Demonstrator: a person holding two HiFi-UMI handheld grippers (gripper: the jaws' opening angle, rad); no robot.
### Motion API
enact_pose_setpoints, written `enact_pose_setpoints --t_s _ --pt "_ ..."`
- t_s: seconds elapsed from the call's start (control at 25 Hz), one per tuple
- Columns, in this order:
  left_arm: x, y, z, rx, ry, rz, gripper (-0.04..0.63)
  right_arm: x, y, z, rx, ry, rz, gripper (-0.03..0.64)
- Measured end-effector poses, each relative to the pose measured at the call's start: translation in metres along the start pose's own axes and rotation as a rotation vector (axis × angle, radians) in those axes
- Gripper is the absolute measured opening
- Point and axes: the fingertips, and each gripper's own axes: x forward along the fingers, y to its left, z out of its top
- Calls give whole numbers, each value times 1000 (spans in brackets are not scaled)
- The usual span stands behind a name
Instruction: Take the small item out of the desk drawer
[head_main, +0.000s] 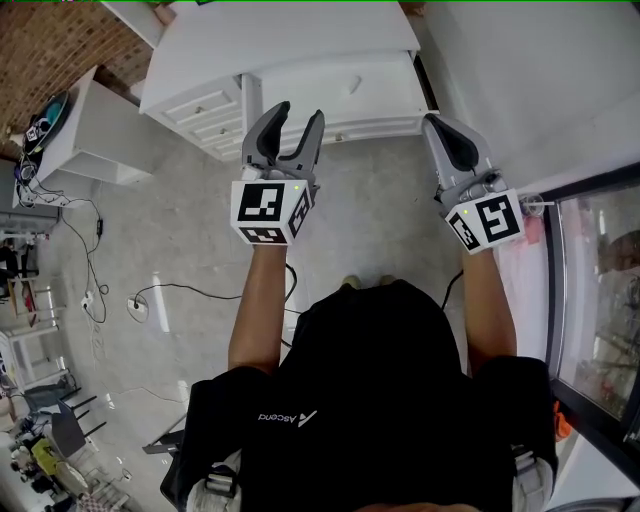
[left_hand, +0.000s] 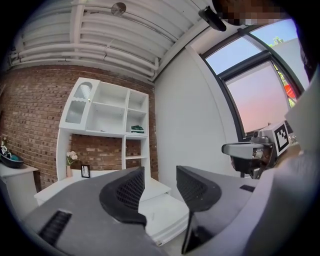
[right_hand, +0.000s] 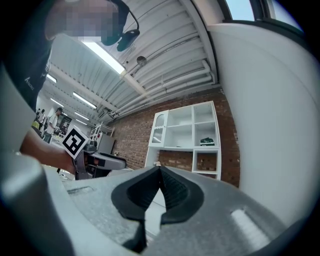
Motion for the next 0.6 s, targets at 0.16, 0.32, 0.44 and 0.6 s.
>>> enact_pose_setpoints --t_s 0.16,0.32,0.44,0.6 --pt "12 19 -10 9 25 -11 193 12 1 -10 -9 21 -13 0" --pt "31 31 -26 2 54 -21 193 24 -8 -25 -9 45 -26 0" --pt "53 39 -40 2 80 -25 193 40 -24 -35 -13 48 -26 0" --pt "85 49 -61 6 127 -20 193 65 -51 -53 -17 54 -15 0"
